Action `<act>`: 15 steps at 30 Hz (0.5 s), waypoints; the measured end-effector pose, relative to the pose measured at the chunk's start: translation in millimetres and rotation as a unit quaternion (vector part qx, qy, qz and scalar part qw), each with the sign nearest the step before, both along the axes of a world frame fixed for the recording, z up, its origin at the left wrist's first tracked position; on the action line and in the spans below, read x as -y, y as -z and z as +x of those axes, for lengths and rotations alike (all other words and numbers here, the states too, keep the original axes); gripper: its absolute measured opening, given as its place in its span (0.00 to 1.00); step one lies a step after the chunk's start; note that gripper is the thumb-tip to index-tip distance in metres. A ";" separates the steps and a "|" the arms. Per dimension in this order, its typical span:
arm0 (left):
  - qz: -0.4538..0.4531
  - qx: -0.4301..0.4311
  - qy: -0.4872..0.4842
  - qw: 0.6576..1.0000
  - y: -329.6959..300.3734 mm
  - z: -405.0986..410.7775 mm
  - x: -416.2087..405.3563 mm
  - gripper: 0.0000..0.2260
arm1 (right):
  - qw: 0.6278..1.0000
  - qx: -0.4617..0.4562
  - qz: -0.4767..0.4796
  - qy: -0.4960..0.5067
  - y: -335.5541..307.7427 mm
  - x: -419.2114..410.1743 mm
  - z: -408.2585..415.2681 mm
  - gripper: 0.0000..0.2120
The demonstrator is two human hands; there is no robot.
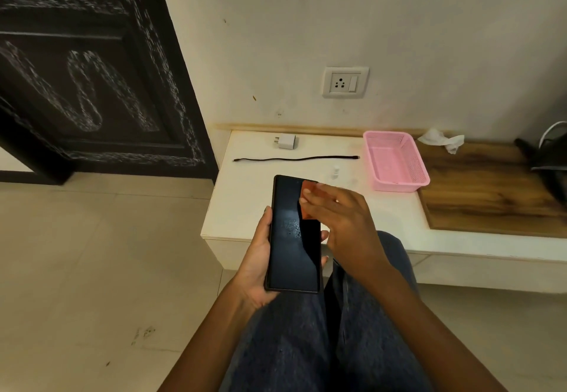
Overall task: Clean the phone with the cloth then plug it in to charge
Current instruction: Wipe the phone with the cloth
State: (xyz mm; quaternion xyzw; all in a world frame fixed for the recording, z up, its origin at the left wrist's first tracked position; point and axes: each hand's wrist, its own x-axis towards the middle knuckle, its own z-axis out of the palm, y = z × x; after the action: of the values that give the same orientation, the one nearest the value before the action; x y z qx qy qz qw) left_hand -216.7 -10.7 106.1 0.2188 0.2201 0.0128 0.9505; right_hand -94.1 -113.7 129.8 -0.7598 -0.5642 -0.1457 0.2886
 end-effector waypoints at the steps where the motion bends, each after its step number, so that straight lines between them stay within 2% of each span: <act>1: -0.002 -0.004 0.003 1.000 0.9 -0.6 0.6 0.27 | 1.000 0.009 0.005 0.002 -1.2 3.2 1.8 0.18; 6: 0.010 -0.008 0.029 0.999 2.0 1.2 10.5 0.28 | 0.998 0.001 0.008 0.058 -11.3 -4.6 5.7 0.23; 11: 0.004 0.000 0.032 0.999 5.3 0.7 5.4 0.28 | 0.999 0.005 -0.021 0.023 -8.8 -0.2 -3.4 0.25; 15: 0.011 -0.008 0.036 0.999 8.7 0.7 8.8 0.29 | 0.998 -0.001 -0.008 0.062 -15.2 0.3 7.8 0.24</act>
State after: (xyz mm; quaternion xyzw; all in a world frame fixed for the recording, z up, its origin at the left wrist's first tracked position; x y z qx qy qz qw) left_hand -216.0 -19.6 97.4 0.2371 0.2198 -0.0209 0.9461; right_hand -86.3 -114.0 145.1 -0.7959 -0.5168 -0.1581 0.2729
